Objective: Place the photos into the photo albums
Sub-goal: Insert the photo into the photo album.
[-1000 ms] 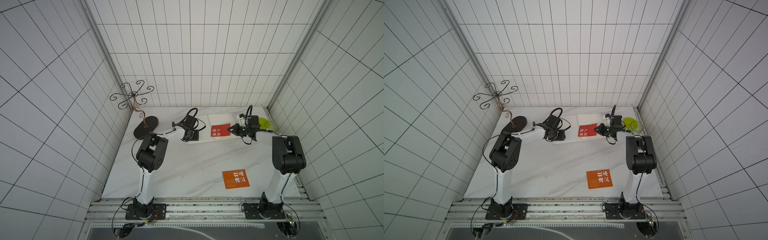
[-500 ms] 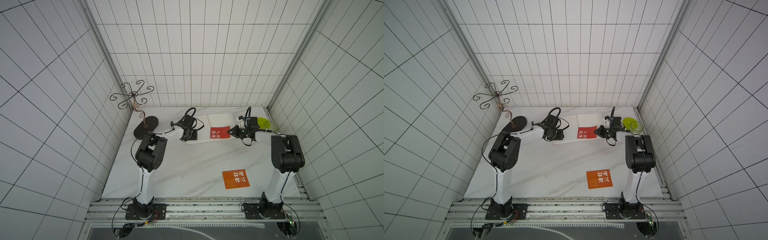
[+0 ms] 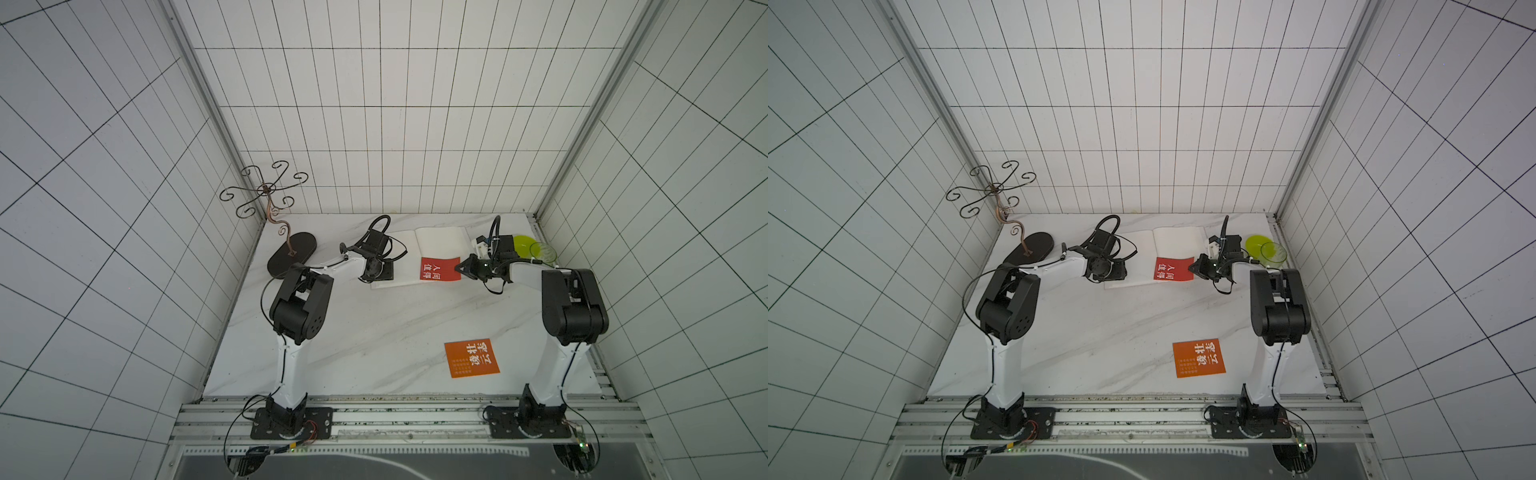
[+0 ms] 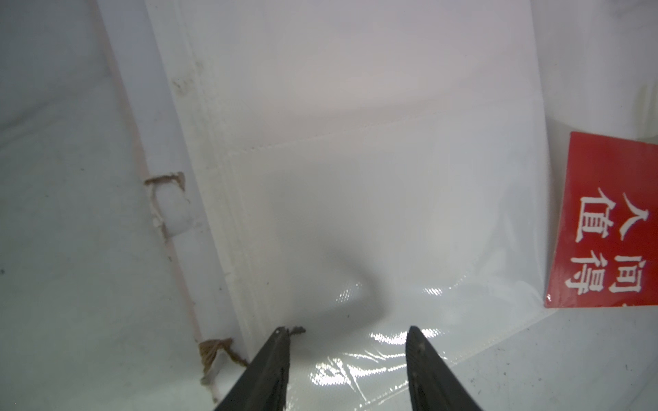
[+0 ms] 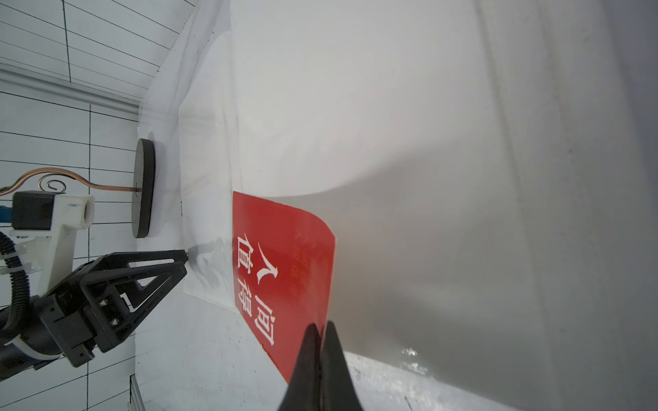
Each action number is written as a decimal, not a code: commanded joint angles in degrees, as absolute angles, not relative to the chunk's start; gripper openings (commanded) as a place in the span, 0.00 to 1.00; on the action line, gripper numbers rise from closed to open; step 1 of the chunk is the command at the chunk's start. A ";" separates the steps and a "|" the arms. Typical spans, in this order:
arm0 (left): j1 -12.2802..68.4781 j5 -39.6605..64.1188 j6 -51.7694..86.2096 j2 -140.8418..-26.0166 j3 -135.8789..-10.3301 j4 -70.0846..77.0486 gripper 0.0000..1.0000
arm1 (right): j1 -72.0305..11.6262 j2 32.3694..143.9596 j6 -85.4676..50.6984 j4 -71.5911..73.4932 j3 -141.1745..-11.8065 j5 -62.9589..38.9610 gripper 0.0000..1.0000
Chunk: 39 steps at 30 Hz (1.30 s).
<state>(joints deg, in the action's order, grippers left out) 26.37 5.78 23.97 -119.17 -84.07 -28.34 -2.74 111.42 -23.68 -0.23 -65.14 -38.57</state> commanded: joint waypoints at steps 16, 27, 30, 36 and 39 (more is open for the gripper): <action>25.05 4.49 24.34 -117.50 -81.91 -31.37 0.54 | -7.01 115.60 -18.37 -9.89 -77.08 -36.12 0.00; 23.96 4.61 24.61 -116.07 -81.49 -31.29 0.53 | -9.14 120.00 -15.87 -14.11 -84.85 -36.57 0.00; 23.65 4.48 24.59 -115.59 -81.30 -31.20 0.54 | -10.06 121.17 -15.56 -15.07 -87.30 -36.56 0.01; 23.16 4.57 24.69 -115.01 -81.29 -31.18 0.53 | -11.26 122.38 -15.18 -16.87 -90.44 -34.72 0.09; 23.03 4.57 24.78 -114.53 -81.16 -31.18 0.53 | -11.08 120.78 -16.24 -16.84 -89.78 -29.56 0.31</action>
<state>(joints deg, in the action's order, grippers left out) 23.40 5.41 24.49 -117.05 -81.69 -31.14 -11.05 121.14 -16.58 -14.35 -85.23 -34.44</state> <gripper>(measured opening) 0.535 0.255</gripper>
